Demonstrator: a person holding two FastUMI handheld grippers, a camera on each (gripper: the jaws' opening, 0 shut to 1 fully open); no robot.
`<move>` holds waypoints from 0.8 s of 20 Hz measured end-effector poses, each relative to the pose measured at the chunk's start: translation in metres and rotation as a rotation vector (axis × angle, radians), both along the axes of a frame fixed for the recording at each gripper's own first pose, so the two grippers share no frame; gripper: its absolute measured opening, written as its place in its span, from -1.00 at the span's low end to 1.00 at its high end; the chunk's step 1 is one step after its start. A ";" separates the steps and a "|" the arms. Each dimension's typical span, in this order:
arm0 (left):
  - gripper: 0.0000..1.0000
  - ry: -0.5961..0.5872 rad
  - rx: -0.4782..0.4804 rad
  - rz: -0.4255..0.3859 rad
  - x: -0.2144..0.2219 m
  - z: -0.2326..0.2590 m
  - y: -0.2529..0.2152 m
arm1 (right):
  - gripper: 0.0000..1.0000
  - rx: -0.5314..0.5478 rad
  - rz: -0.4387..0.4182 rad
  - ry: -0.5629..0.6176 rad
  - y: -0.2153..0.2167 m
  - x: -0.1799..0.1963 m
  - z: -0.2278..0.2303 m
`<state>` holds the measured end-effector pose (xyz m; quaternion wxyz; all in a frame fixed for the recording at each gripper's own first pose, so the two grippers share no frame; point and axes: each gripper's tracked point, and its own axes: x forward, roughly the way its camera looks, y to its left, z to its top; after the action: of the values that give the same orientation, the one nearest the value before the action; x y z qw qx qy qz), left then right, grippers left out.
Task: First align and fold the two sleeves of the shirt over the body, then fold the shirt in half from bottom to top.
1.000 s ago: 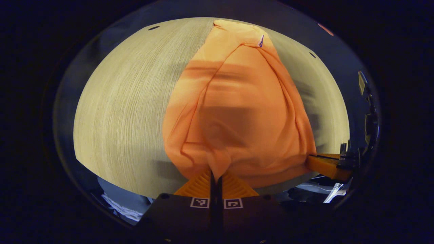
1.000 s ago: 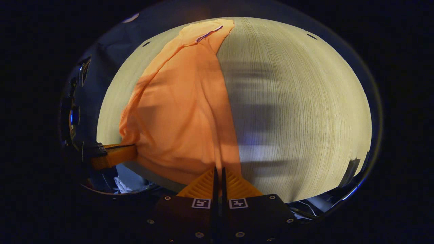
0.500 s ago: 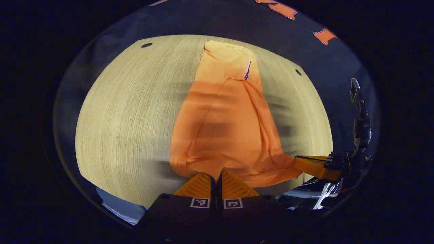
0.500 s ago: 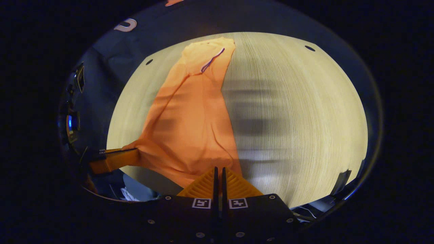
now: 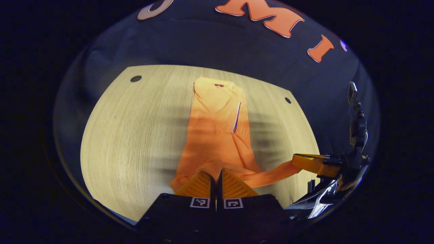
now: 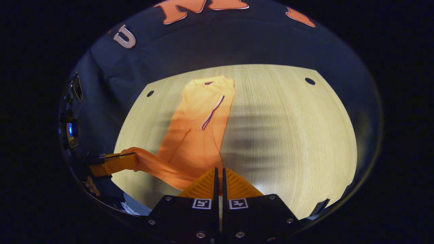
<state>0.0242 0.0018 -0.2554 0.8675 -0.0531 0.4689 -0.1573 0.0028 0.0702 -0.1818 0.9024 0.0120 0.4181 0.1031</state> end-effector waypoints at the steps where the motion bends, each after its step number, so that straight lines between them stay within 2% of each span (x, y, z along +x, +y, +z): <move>1: -0.99 -0.025 -0.006 -0.006 0.017 0.008 -0.002 | -0.90 -0.008 0.002 -0.025 0.001 0.015 0.010; 10: -0.99 -0.178 -0.035 -0.007 0.175 0.059 -0.017 | -0.91 -0.033 -0.030 -0.229 0.002 0.171 0.086; 13: -0.99 -0.163 -0.029 -0.002 0.225 0.038 -0.023 | -0.92 -0.044 -0.049 -0.243 0.004 0.224 0.087; 16: -0.99 -0.102 -0.013 0.010 0.276 0.001 -0.023 | -0.92 -0.057 -0.058 -0.208 0.007 0.264 0.058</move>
<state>0.3000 -0.0212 -0.2549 0.8906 -0.0530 0.4230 -0.1585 0.2670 0.0773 -0.1242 0.9435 -0.0125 0.3245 0.0657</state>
